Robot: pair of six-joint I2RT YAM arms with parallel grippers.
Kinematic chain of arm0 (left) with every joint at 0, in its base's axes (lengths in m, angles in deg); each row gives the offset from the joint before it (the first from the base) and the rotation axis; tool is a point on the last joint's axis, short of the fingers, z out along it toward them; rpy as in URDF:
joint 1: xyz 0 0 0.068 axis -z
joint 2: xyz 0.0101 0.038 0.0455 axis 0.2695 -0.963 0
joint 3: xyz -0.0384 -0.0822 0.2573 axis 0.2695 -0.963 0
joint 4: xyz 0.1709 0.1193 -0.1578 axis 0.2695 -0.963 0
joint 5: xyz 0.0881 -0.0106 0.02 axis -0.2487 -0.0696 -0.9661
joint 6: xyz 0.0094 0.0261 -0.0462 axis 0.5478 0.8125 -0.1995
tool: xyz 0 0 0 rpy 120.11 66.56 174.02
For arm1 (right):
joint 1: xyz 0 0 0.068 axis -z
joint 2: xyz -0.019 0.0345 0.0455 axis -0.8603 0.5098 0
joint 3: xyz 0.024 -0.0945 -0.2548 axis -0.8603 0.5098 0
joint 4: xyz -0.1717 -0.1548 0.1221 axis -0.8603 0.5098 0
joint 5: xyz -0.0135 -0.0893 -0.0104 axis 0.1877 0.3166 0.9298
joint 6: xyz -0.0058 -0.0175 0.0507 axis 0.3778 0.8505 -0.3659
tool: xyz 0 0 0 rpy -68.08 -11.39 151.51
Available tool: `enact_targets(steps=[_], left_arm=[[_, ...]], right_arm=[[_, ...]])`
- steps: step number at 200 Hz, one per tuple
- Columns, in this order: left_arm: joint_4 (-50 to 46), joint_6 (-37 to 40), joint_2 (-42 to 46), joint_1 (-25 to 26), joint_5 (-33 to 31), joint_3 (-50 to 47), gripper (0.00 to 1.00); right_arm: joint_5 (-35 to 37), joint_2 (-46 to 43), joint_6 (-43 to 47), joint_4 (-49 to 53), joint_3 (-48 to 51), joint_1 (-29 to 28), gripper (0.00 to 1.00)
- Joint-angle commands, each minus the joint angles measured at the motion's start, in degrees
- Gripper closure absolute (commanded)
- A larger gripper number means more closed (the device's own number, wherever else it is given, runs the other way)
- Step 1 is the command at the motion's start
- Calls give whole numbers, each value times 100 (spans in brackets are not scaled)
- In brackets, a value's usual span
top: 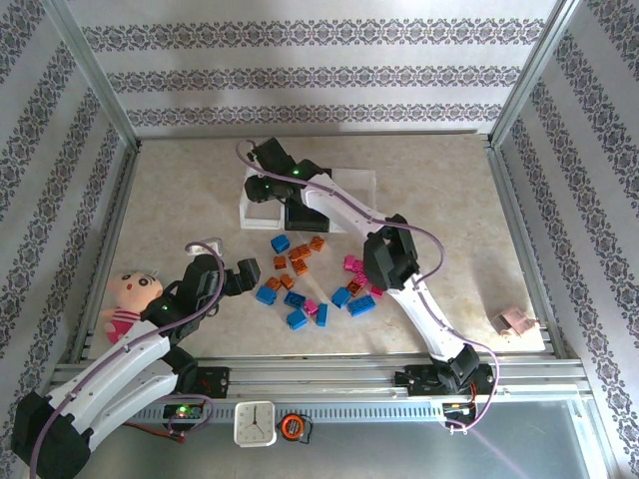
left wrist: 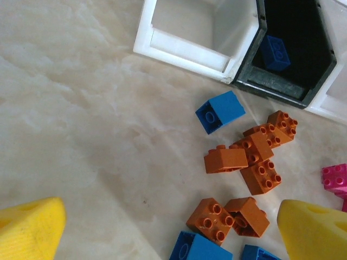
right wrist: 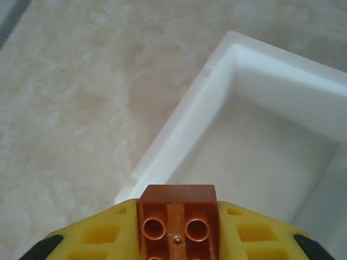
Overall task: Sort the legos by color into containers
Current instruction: Place the lego in the container, then pick up the lego from the middle-left of the table.
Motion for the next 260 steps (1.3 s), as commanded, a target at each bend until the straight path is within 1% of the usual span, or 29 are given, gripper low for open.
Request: enact_targets(steps=[1, 27, 42, 51, 68, 86, 96, 135, 160, 173, 193, 211, 243, 260], left_arm=[[-261, -90, 89, 34, 119, -96, 0], [-247, 110, 2, 41, 395, -38, 0], [-218, 287, -176, 34, 683, 51, 0], [-229, 365, -343, 39, 825, 140, 1], [-202, 486, -725, 52, 1190, 305, 9], [-161, 564, -1139, 135, 1473, 451, 15], [-155, 615, -1324, 231, 1548, 526, 16], [-375, 838, -2031, 723, 1400, 826, 23], [-715, 898, -2508, 961, 1128, 1014, 22], [-820, 936, -2694, 1064, 933, 1067, 21], [-789, 1012, -2877, 1133, 751, 1102, 22], [-709, 1085, -3093, 1142, 665, 1176, 30], [-632, 1178, -3491, 1142, 601, 1296, 35], [-588, 1168, -3698, 1142, 580, 1300, 41]], right_arm=[[354, 293, -279, 634, -731, 51, 63], [229, 266, -409, 518, -672, 124, 40], [197, 27, -388, 369, -394, 143, 37], [168, -202, -347, 219, -96, 143, 36], [120, -722, -316, -21, 580, 161, 35], [8, -1436, -304, -455, 1659, 181, 35], [-29, -1848, -300, -755, 2349, 196, 35], [-169, -3286, -510, -1635, 4603, 343, 35], [-154, -3935, -525, -1846, 5608, 434, 35], [-123, -4217, -538, -1926, 6026, 472, 35], [-124, -4563, -632, -2083, 6564, 557, 35], [-134, -4777, -713, -2197, 6888, 628, 35], [-86, -5003, -730, -2251, 7135, 690, 35], [-72, -5079, -746, -2260, 7205, 726, 35]])
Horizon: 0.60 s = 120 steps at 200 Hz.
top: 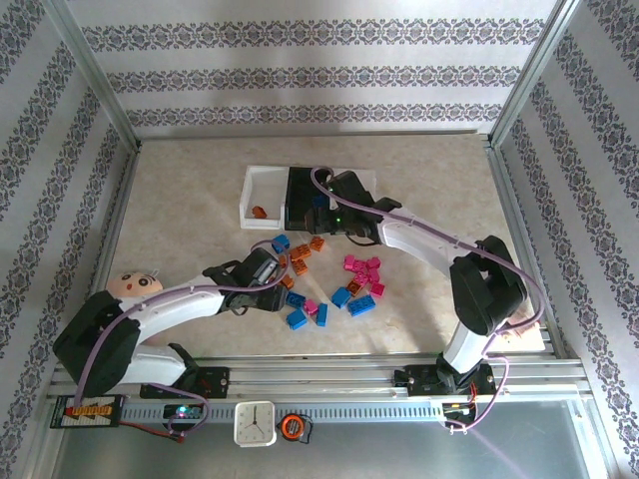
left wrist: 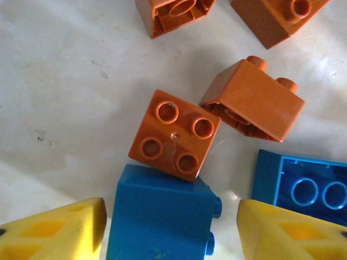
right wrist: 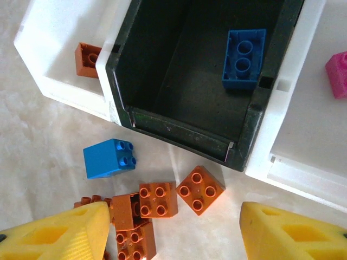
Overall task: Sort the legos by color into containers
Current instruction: Pick up the lego from the middle-left of the table.
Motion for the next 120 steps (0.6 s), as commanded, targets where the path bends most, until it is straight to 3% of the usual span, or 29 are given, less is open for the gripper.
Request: enact_targets(steps=[1, 33, 58, 96, 120], left_arm=[[-63, 166, -230, 60, -188, 108, 41], [-80, 114, -259, 71, -94, 132, 59], [-306, 37, 192, 72, -83, 113, 66], [-654, 11, 997, 64, 62, 509, 69], [-510, 233, 848, -79, 177, 1174, 69]], right_arm=[[57, -307, -114, -218, 109, 78, 35], [84, -447, -127, -254, 215, 135, 35], [92, -577, -150, -270, 309, 222, 35], [115, -935, -227, -368, 675, 409, 35], [188, -1274, -277, -408, 1033, 569, 35]])
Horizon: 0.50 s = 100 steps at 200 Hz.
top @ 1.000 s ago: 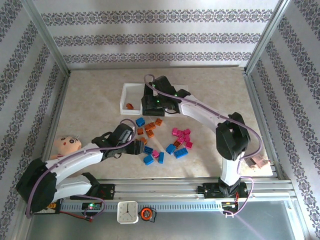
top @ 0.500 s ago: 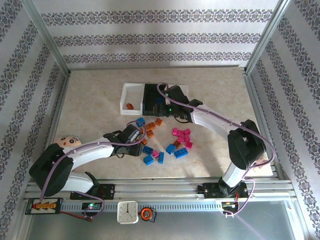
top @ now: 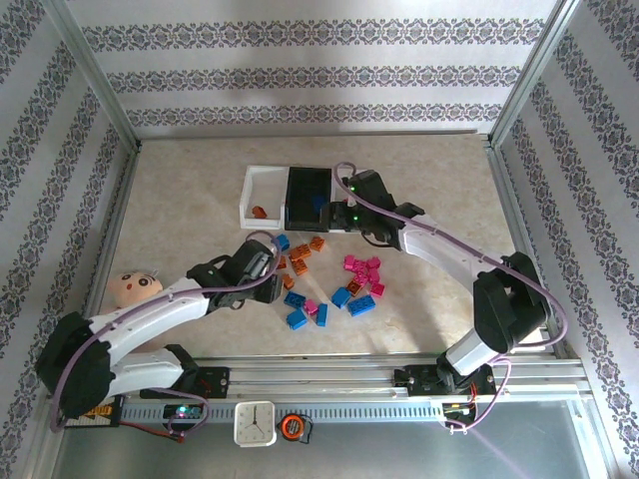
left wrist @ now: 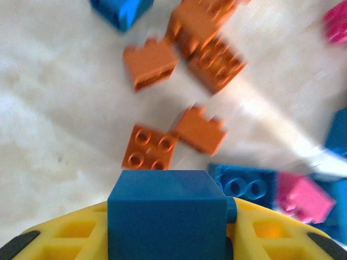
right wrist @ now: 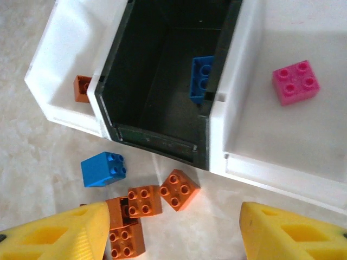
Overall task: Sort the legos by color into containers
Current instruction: Pick up the lego from the middle-left of the table, then place the lego in the container.
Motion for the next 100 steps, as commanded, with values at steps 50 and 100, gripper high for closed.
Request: enact_targets(steps=[50, 100], left_arm=[[964, 429, -2141, -675, 713, 2574, 70], [891, 407, -4179, -1022, 395, 4433, 74]], right_arm=[[225, -1112, -190, -47, 1069, 413, 35], [272, -1751, -153, 143, 1613, 534, 35]])
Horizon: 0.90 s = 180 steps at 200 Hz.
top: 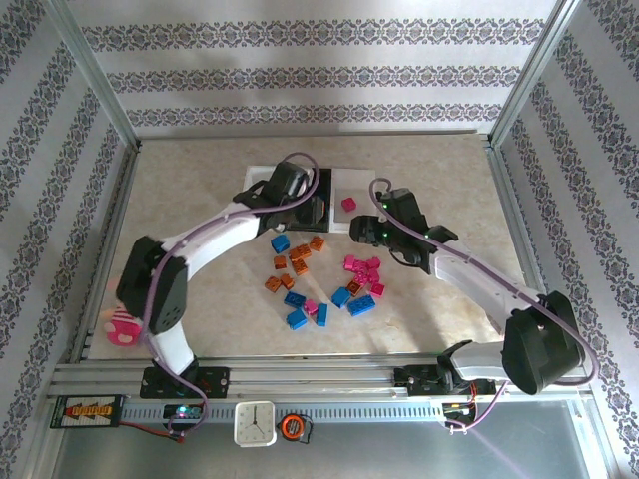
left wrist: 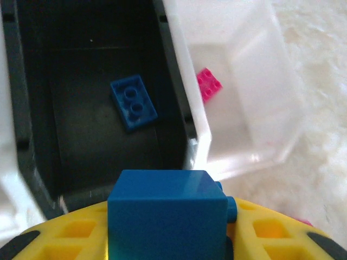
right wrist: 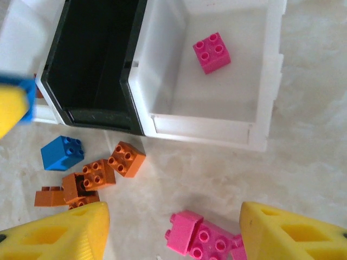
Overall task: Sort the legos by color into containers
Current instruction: Place the lego in the container.
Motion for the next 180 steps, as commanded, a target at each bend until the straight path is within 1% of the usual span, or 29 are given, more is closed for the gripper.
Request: enact_targets(steps=[1, 16, 29, 62, 90, 118, 148, 168, 180], left_arm=[[43, 110, -545, -146, -174, 614, 74], [-73, 142, -934, -179, -324, 1050, 73], [-212, 171, -1230, -201, -418, 1379, 69], [-449, 241, -1690, -253, -452, 1953, 48], [-482, 236, -1590, -255, -370, 2108, 34], [-210, 128, -965, -242, -88, 1804, 23], [480, -137, 185, -244, 324, 763, 15], [935, -281, 1092, -239, 476, -240, 11], [1091, -320, 1627, -246, 476, -866, 7]], right_arm=[[121, -304, -42, 107, 215, 62, 35], [83, -412, -49, 170, 312, 81, 35], [60, -504, -41, 221, 384, 90, 35], [-68, -636, 6, 348, 544, 99, 32], [-164, -619, 62, 538, 581, 99, 31], [-364, -574, 146, 637, 556, 95, 31], [-800, -409, 315, 740, 445, -70, 33], [-864, -196, 543, 986, 280, -570, 33], [-868, -54, 664, 1107, 207, -993, 33]])
